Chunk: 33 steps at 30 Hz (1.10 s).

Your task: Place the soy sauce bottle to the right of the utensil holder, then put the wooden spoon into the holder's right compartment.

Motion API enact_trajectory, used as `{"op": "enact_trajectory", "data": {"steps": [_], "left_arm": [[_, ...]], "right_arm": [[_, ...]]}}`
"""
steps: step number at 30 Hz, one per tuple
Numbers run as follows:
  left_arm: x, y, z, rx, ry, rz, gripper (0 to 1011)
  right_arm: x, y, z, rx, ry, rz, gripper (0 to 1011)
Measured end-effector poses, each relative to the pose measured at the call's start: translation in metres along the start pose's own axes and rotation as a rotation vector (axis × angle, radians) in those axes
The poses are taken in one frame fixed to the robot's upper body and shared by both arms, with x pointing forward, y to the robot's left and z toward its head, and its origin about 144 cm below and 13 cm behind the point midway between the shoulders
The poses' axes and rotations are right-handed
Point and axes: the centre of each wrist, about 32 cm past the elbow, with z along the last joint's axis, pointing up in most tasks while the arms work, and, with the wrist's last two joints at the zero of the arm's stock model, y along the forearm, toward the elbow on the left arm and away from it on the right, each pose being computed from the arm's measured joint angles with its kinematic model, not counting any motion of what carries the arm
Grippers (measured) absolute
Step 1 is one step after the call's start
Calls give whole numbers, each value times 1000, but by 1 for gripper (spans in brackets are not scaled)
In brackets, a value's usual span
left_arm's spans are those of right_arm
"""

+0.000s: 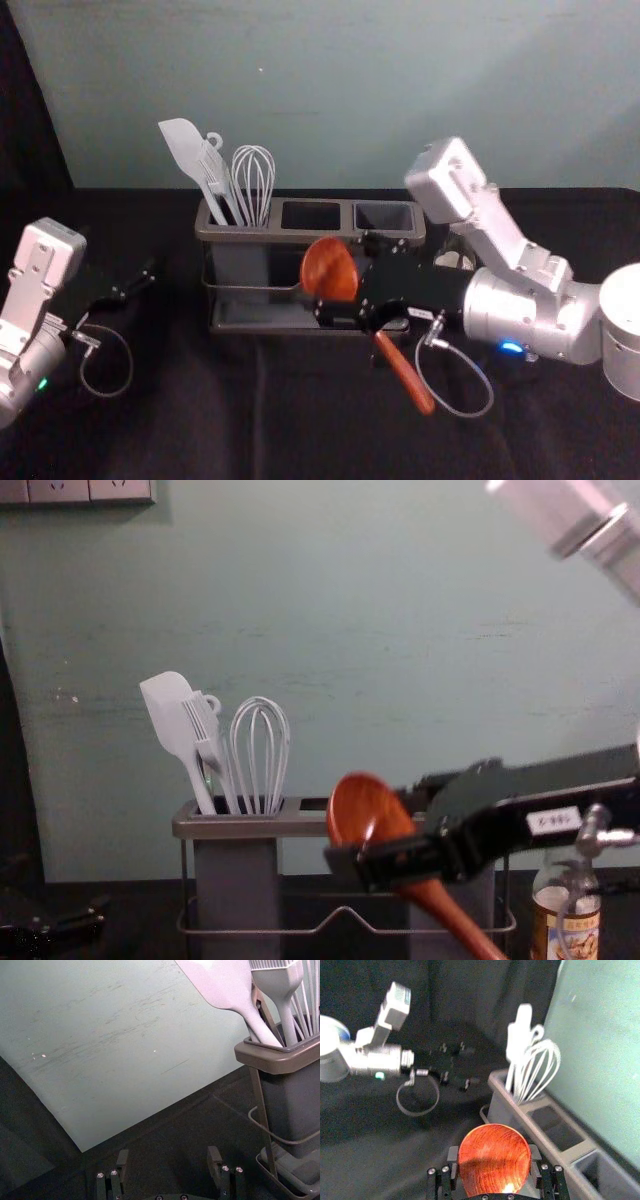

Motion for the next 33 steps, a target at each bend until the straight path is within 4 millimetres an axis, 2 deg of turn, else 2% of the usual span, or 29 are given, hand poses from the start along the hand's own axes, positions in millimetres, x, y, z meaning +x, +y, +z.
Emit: {"op": "enact_trajectory", "data": {"steps": [8,14,28,33], "left_arm": [[0,0,0,0,0,0,1011],[0,0,0,0,0,0,1011],[0,0,0,0,0,0,1011],[0,0,0,0,0,0,1012]], "right_arm": [[-2,-18,-10,207,-30,-80,838],[2,-23,-10,310,-22,-106,838],[5,-28,-3,398,-46,-134,837],[12,-26,1,426,-45,-152,838]]}}
